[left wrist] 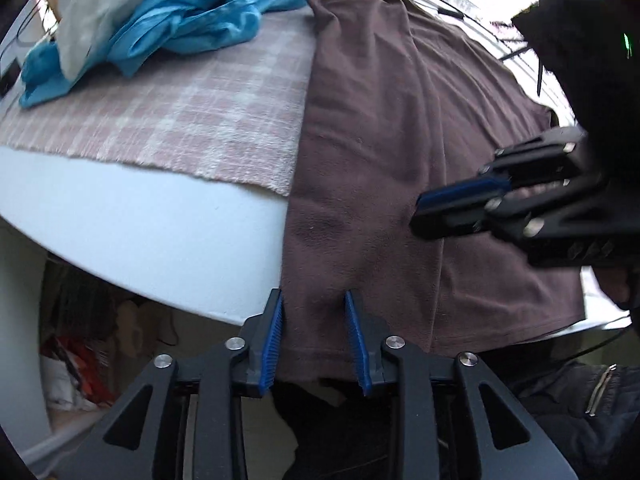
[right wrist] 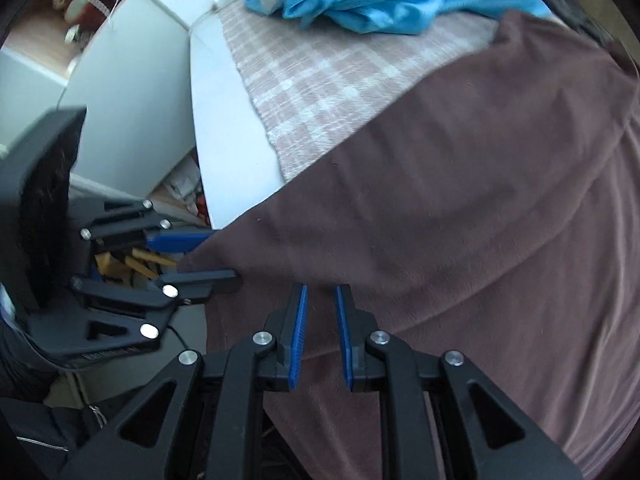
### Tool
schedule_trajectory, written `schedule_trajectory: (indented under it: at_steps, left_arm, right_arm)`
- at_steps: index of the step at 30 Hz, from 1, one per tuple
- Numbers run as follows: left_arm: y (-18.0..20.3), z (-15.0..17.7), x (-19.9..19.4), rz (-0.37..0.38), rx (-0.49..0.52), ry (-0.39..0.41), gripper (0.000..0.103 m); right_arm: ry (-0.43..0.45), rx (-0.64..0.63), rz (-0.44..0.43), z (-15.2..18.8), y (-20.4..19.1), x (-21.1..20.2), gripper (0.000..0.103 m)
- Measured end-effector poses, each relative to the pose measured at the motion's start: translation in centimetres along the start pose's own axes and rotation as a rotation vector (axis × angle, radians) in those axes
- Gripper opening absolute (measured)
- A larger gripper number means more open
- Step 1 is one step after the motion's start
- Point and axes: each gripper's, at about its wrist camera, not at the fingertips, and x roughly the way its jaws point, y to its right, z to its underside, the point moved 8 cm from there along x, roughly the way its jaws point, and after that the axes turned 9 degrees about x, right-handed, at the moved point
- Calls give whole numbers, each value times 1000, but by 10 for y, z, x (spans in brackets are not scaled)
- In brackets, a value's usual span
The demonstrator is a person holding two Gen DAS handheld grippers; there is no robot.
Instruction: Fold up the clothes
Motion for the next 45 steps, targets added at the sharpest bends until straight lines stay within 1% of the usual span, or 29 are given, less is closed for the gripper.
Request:
schedule_trajectory:
  at_steps: [2,4,5,6,7,10,12,14,16,18,21,23,25,28,30,32,35,37,38,39,40,41,42,43,45]
  left_arm:
    - [2,0,0,-17,10,-2,35]
    - [3,1,0,-26,13,3,34]
    - [3,1,0,-26,16,9,28]
    - [3,1,0,-26,18,15,11]
    - [3,2,0,-16,14,20,9]
    - [0,3,-4,26,-13,27,7]
    - [-2,3,-8,41,-24,26,7]
    - [-4,2,-12,53,-35,24,7]
    - [-5,2,-14,62,-42,16,7]
    - [-5,2,-13,64,-44,0,7]
    - [-7,3,-10,66,-53,-22,7]
    - [-9,3,-8,68,-59,-36,7]
    - [-9,4,-7,69,-58,-48,7]
    - [-7,4,-6,58,-40,-61,7]
    - [-4,3,-6,56,-34,-64,7]
    - [8,-6,-3,56,-28,-65,7]
    - [0,-10,-1,60,-29,-61,7]
    - [-2,-15,-2,62,-30,-55,7]
    - [-2,-16,-3,62,-27,-51,7]
    - [-1,-16,-4,66,-28,-44,7]
    - [-1,-17,-5,72,-31,-38,7]
    - [-2,-17,-7,79,-38,-32,7]
    - [-2,-18,-8,87,-46,-25,7]
    - [-2,-18,-9,92,-51,-17,7]
    - [-4,-16,-10,97,-54,-7,7]
  right_arm:
    - [33,30,-19,-3,9,-14,15]
    - [81,62,-10,-12,27,-33,15]
    - [109,80,3,-19,39,-43,15]
    - [137,99,16,-26,51,-53,15]
    - [166,126,42,-35,68,-63,15]
    - [262,213,121,-71,120,-95,15]
    - [324,283,165,-103,158,-112,15]
    - [375,358,179,-142,193,-124,15]
    - [416,424,174,-184,222,-129,15]
    - [422,469,195,-221,251,-125,15]
    - [372,501,180,-268,280,-103,15]
    - [357,489,195,-289,291,-91,15]
    - [378,476,198,-307,300,-89,14]
    - [422,547,217,-322,320,-100,11]
    - [424,544,239,-322,318,-109,12]
    - [430,496,216,-318,294,-121,14]
    - [370,385,162,-304,231,-121,14]
    - [312,321,125,-294,186,-114,18]
    - [278,303,112,-289,164,-107,23]
    - [253,258,109,-286,142,-99,28]
    - [231,177,122,-286,120,-90,31]
    - [208,78,163,-286,99,-79,41]
    - [185,-17,225,-284,84,-69,49]
    - [157,-98,285,-279,74,-59,51]
    - [100,-195,358,-276,63,-41,51]
